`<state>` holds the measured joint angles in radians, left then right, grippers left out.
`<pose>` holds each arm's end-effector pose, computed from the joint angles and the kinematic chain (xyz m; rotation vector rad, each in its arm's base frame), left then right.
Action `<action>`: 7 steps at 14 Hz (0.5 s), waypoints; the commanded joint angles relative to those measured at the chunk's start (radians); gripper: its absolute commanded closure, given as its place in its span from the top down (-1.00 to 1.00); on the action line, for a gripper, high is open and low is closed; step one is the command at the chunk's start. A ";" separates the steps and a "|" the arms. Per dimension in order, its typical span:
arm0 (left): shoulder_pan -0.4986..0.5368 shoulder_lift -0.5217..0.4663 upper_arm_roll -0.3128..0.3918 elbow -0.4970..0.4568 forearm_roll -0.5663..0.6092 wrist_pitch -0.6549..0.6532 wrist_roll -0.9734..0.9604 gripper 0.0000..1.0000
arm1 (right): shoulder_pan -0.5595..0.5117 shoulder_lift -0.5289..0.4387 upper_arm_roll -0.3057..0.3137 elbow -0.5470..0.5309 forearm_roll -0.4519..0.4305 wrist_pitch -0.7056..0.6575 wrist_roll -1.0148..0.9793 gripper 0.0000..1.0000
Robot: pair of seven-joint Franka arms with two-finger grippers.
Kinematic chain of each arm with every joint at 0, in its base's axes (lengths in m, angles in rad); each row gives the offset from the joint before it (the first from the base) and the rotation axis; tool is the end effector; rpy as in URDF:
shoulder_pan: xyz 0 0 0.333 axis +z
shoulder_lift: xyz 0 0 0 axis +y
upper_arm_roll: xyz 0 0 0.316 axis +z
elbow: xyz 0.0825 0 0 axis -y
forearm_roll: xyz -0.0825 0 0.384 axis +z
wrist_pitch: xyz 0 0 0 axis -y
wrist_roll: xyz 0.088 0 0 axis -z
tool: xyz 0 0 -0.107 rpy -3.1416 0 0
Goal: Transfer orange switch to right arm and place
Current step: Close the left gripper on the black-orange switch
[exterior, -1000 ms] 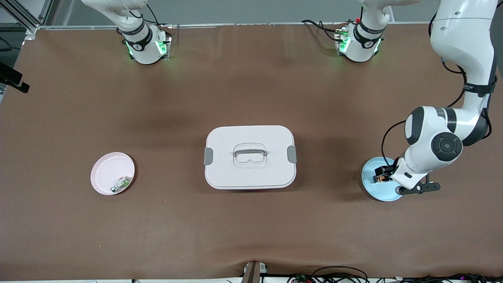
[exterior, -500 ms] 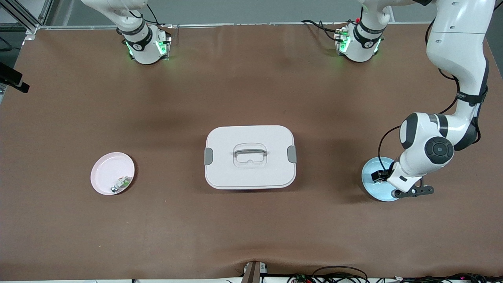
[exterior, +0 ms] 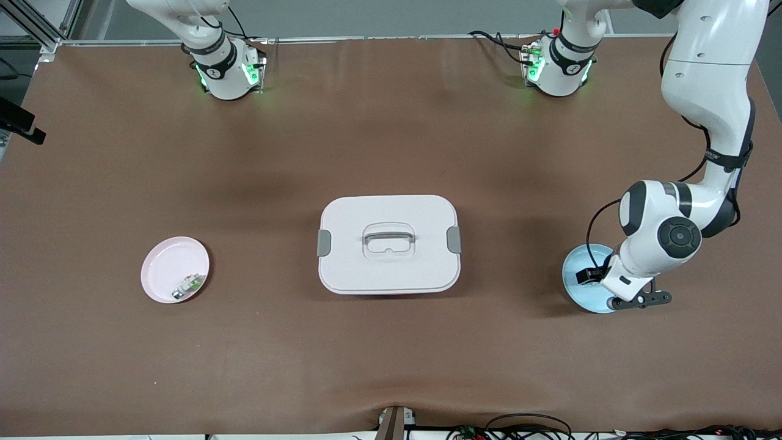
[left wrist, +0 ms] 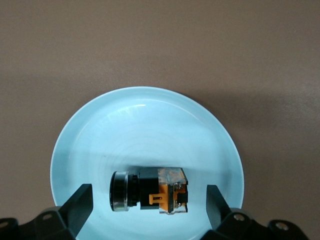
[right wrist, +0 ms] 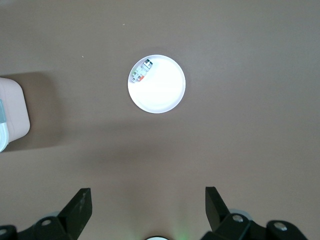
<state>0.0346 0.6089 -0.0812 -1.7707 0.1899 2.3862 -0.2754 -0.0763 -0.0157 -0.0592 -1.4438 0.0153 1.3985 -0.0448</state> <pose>0.6617 -0.0248 0.2189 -3.0555 -0.1618 -0.0369 0.5260 -0.0702 0.6770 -3.1196 0.1378 0.0438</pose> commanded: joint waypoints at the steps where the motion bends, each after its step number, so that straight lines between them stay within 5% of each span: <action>1: 0.014 0.008 -0.011 -0.012 0.020 0.018 0.002 1.00 | -0.017 0.008 0.012 0.017 0.002 -0.010 0.011 1.00; 7: 0.016 0.029 -0.011 -0.013 0.020 0.039 0.002 1.00 | -0.016 0.008 0.012 0.017 0.002 -0.010 0.011 1.00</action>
<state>0.0384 0.6345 -0.0814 -1.7777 0.1899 2.4035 -0.2754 -0.0763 -0.0157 -0.0592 -1.4438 0.0153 1.3985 -0.0448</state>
